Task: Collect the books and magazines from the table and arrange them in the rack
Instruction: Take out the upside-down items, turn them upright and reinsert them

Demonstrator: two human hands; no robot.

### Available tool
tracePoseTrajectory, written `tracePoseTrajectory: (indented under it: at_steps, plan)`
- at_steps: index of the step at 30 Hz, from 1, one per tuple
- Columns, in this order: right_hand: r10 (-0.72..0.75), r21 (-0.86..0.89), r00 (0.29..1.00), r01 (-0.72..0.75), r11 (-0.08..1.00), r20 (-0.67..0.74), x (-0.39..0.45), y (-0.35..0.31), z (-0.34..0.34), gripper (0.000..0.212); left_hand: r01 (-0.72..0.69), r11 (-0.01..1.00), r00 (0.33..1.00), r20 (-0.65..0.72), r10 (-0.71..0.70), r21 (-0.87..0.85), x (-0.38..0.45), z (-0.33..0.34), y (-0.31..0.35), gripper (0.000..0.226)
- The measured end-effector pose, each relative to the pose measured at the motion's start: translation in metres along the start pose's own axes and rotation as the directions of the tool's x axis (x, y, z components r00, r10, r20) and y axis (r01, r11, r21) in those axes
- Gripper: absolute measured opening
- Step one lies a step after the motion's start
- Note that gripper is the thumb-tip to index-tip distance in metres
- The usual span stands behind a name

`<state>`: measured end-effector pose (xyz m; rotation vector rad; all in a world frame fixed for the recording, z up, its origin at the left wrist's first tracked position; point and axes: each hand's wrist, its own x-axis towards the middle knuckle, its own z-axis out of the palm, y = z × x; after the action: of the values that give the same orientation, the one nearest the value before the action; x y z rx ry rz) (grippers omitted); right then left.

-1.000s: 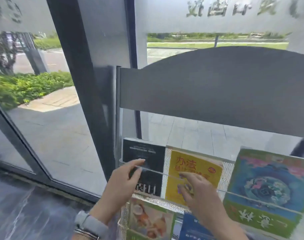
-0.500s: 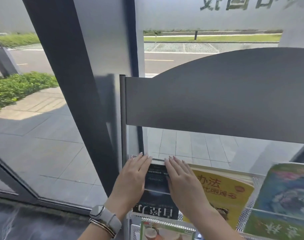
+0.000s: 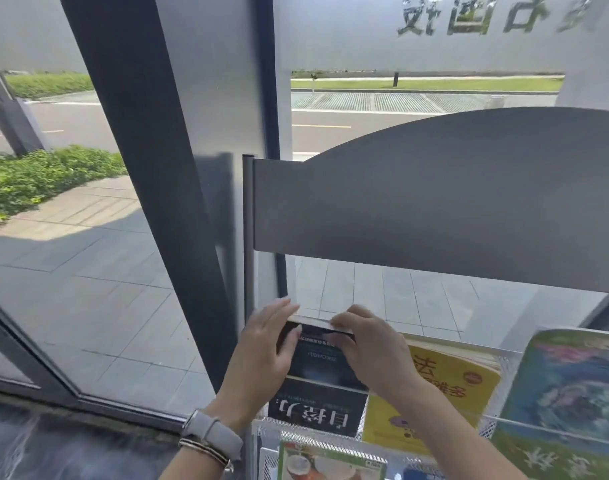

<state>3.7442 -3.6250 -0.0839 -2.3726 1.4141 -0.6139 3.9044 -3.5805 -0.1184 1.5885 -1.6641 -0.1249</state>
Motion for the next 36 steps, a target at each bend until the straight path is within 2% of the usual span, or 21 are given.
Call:
tracePoseTrajectory:
  at_steps: [3,5,6,8,10,12,14,16,17,18,20,21,23,24,25,27,28,30,32,34,36]
  plan:
    - [0.042,0.191,0.992,-0.019,0.981,-0.119,-0.005,0.014,-0.024,0.024,0.092,0.988,0.98,-0.165,-0.112,-0.122,0.0,-0.015,0.014,0.042]
    - [0.04,0.34,0.974,0.038,0.94,-0.221,-0.011,0.02,-0.043,0.013,0.165,0.959,0.949,-0.228,-0.219,-0.232,-0.001,-0.021,0.021,0.046]
    - [0.053,0.422,0.963,0.066,0.904,-0.266,-0.015,0.022,-0.053,0.007,0.207,0.927,0.934,-0.22,-0.282,-0.312,-0.001,-0.023,0.026,0.049]
    - [0.139,0.587,0.936,0.084,0.805,-0.325,-0.026,0.025,-0.068,0.02,0.298,0.823,0.903,-0.138,-0.407,-0.483,-0.005,-0.021,0.033,0.058]
    - [0.28,0.746,0.895,0.083,0.661,-0.348,-0.036,0.027,-0.079,0.019,0.349,0.743,0.884,-0.063,-0.463,-0.571,-0.011,-0.017,0.039,0.071]
    - [0.443,0.875,0.839,0.076,0.478,-0.315,-0.045,0.031,-0.083,0.013,0.375,0.704,0.882,-0.001,-0.471,-0.603,-0.016,-0.012,0.045,0.083]
    - [0.542,0.96,0.813,0.07,0.271,-0.213,-0.053,0.033,-0.081,0.011,0.41,0.631,0.877,0.096,-0.47,-0.659,-0.019,-0.008,0.052,0.095]
    - [0.569,0.995,0.817,0.101,0.017,-0.093,-0.06,0.029,-0.073,0.009,0.438,0.481,0.867,0.217,-0.448,-0.76,-0.018,-0.008,0.059,0.098]
    - [0.564,0.984,0.825,0.13,-0.119,-0.04,-0.062,0.025,-0.067,0.01,0.428,0.408,0.873,0.253,-0.417,-0.806,-0.017,-0.008,0.062,0.093]
    - [0.556,0.965,0.831,0.151,-0.213,-0.007,-0.063,0.024,-0.06,0.012,0.396,0.352,0.886,0.253,-0.388,-0.848,-0.015,-0.008,0.065,0.078]
    - [0.533,0.946,0.845,0.131,-0.296,0.05,-0.065,0.02,-0.045,0.013,0.303,0.261,0.905,0.191,-0.381,-0.916,-0.009,-0.01,0.07,0.043]
    - [0.514,0.946,0.854,0.099,-0.309,0.079,-0.067,0.018,-0.037,0.012,0.255,0.243,0.906,0.144,-0.399,-0.936,-0.005,-0.013,0.072,0.034]
    - [0.466,0.956,0.877,0.026,-0.294,0.119,-0.069,0.015,-0.024,0.004,0.172,0.247,0.907,0.055,-0.418,-0.954,0.003,-0.022,0.071,0.026]
    - [0.442,0.971,0.889,-0.015,-0.24,0.123,-0.069,0.016,-0.02,0.016,0.142,0.255,0.91,0.025,-0.413,-0.957,0.006,-0.028,0.071,0.023]
    - [0.426,0.986,0.894,-0.083,-0.142,0.136,-0.07,0.016,-0.019,0.027,0.121,0.274,0.916,0.0,-0.402,-0.954,0.01,-0.036,0.07,0.021]
    - [0.463,0.959,0.879,-0.221,0.178,0.117,-0.067,0.015,-0.024,0.035,0.082,0.365,0.929,-0.062,-0.366,-0.927,0.016,-0.053,0.068,0.021]
    - [0.474,0.913,0.878,-0.241,0.33,0.06,-0.064,0.014,-0.031,0.044,0.062,0.417,0.937,-0.091,-0.338,-0.907,0.02,-0.061,0.066,0.019]
    - [0.422,0.833,0.901,-0.155,0.532,-0.102,-0.053,0.013,-0.046,0.07,0.032,0.523,0.958,-0.124,-0.26,-0.852,0.028,-0.075,0.065,0.018]
    - [0.293,0.751,0.937,-0.053,0.658,-0.19,-0.041,0.007,-0.061,0.085,0.008,0.62,0.979,-0.121,-0.165,-0.784,0.034,-0.085,0.066,0.021]
    - [0.18,0.68,0.965,-0.003,0.733,-0.189,-0.027,0.002,-0.067,0.075,0.002,0.692,0.992,-0.086,-0.093,-0.722,0.038,-0.09,0.065,0.022]
    - [0.127,0.629,0.97,0.034,0.776,-0.208,-0.016,0.001,-0.066,0.051,0.017,0.73,0.997,-0.042,-0.062,-0.683,0.042,-0.088,0.061,0.023]
